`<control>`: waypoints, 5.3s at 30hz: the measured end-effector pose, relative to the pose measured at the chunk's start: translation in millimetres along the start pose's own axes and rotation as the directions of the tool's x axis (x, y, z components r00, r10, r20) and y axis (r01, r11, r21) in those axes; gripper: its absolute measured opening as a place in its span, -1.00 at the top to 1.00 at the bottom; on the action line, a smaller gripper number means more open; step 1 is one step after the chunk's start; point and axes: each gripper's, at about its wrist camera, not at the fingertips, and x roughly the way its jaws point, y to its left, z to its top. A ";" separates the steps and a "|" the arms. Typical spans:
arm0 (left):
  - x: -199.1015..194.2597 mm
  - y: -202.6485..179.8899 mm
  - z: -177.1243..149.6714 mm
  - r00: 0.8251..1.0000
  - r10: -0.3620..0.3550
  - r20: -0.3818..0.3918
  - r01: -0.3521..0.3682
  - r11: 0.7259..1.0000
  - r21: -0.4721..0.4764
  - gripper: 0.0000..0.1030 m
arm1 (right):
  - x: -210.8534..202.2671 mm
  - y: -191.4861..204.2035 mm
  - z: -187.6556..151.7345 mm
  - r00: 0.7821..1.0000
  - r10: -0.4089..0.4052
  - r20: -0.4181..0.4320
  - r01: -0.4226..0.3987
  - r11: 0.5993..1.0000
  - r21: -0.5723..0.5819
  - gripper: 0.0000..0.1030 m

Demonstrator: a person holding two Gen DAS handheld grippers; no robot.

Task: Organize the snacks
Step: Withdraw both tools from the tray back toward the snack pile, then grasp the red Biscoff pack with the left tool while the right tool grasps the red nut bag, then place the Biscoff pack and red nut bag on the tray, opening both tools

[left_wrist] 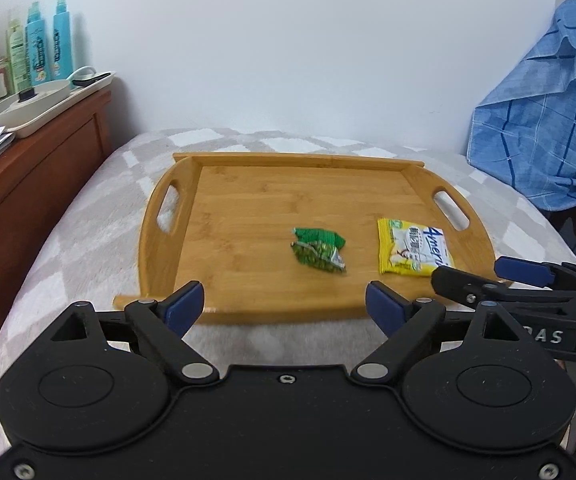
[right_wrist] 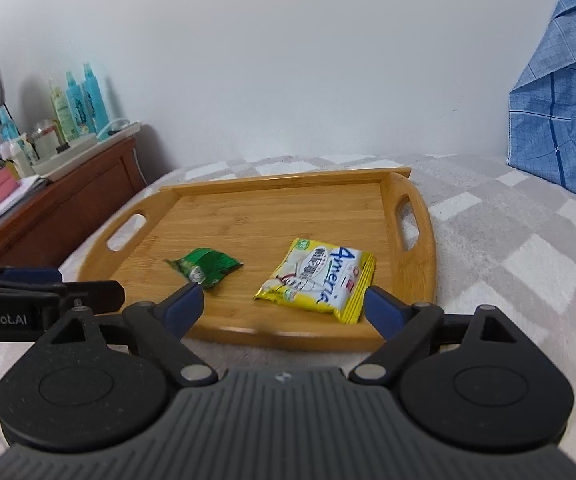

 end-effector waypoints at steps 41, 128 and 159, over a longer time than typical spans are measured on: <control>-59.0 -5.8 -119.7 0.999 -0.030 -0.040 0.034 0.994 0.101 0.07 | -109.0 44.8 -126.4 0.986 -0.155 0.054 0.161 0.977 -0.140 -0.47; -32.9 14.4 -86.6 0.993 0.065 -0.098 -0.057 0.994 0.090 0.24 | -4.0 -42.8 18.5 0.989 -0.144 -0.025 0.146 0.965 0.217 0.07; -20.5 15.4 -20.6 0.993 0.115 0.028 -0.116 0.993 0.030 0.39 | 2.2 -46.2 30.7 0.976 -0.218 -0.004 0.213 0.950 0.227 0.07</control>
